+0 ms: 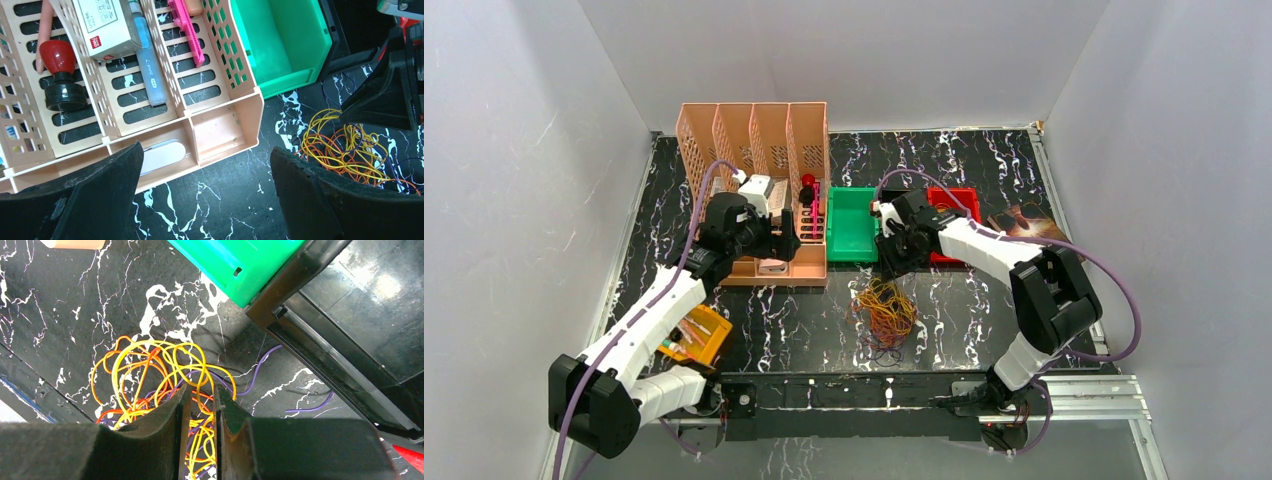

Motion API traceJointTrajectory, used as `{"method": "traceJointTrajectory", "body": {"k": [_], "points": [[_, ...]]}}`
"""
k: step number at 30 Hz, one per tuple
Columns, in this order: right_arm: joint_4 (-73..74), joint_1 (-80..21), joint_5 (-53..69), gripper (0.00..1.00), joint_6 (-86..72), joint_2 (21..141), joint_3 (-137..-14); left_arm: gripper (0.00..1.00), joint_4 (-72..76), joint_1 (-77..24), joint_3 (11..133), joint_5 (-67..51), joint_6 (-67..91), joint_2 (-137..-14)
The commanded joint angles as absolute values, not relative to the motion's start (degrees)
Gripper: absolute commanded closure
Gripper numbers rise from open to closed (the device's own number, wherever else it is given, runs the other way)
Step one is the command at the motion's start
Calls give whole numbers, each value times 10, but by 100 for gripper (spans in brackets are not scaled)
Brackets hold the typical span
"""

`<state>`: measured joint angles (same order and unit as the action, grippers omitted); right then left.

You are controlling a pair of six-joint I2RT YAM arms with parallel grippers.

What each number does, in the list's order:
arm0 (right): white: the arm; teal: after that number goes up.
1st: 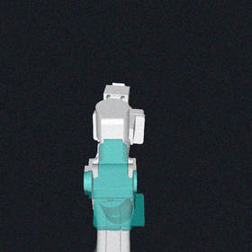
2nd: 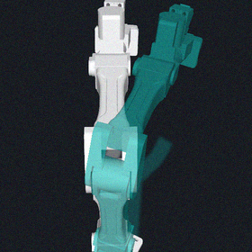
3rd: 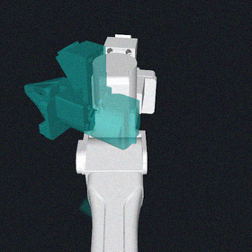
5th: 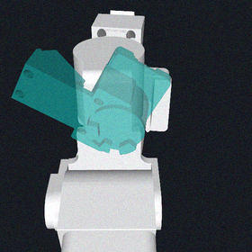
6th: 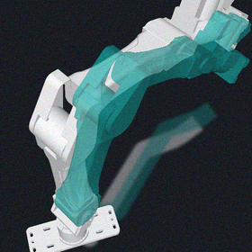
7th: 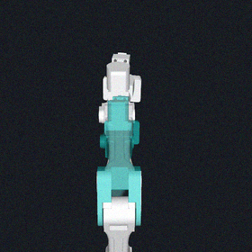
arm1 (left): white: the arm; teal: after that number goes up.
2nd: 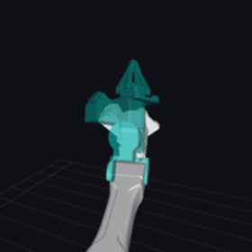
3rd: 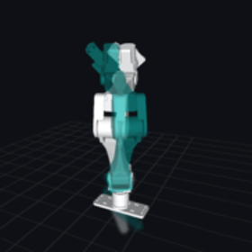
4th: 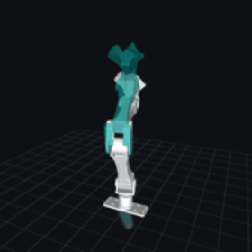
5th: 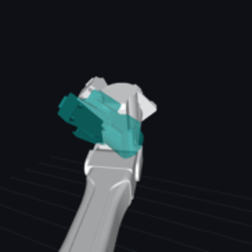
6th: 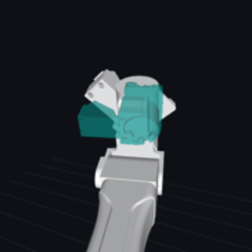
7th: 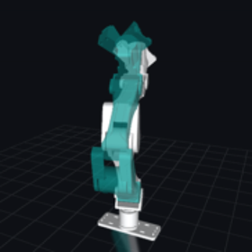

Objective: Untangle the cables

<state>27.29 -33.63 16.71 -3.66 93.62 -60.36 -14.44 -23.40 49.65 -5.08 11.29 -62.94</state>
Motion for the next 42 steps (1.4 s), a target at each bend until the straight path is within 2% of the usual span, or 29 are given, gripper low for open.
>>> {"method": "traceJointTrajectory", "body": {"k": [1,10,19,25,31,38,42], "points": [[281,-344,154,70,-32,933,-628,2,-118,-235,482,-74,106,-640],[266,-350,116,80,-41,953,-620,2,-112,-234,488,-70,98,-649],[257,-354,134,100,-55,876,-614,2,-93,-234,486,-81,110,-645],[217,-354,171,100,-96,778,-594,2,-71,-234,487,-82,155,-636],[201,-354,171,100,-138,707,-587,2,37,-245,477,-129,225,-624],[179,-354,170,100,-185,665,-584,2,105,-376,479,-72,150,-634],[152,-354,177,100,-212,645,-570,2,236,-439,406,-38,120,-618]]}}
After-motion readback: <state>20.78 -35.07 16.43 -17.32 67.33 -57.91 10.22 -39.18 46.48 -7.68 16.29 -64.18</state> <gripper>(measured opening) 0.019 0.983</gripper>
